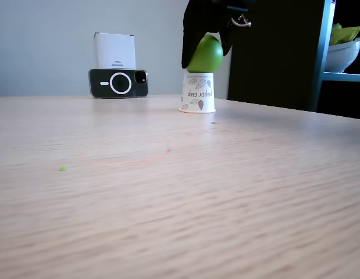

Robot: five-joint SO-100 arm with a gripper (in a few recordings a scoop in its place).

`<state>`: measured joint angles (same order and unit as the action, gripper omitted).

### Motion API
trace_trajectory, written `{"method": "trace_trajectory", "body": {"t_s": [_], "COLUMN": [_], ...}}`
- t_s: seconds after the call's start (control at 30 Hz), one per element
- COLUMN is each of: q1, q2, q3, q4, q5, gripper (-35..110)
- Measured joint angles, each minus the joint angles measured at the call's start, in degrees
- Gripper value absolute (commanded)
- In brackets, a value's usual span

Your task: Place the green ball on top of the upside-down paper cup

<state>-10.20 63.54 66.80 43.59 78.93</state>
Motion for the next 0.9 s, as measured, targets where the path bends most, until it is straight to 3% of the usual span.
{"method": "trace_trajectory", "body": {"t_s": [0.63,0.73,0.9], "q1": [-0.4,-0.4,1.1], "q2": [13.2,17.1,25.4], "q3": [5.6,8.9,17.1], "q4": [-3.2,-5.6,-6.4], "q5": [0.9,0.9,2.4], "gripper": [49,44,22]}}
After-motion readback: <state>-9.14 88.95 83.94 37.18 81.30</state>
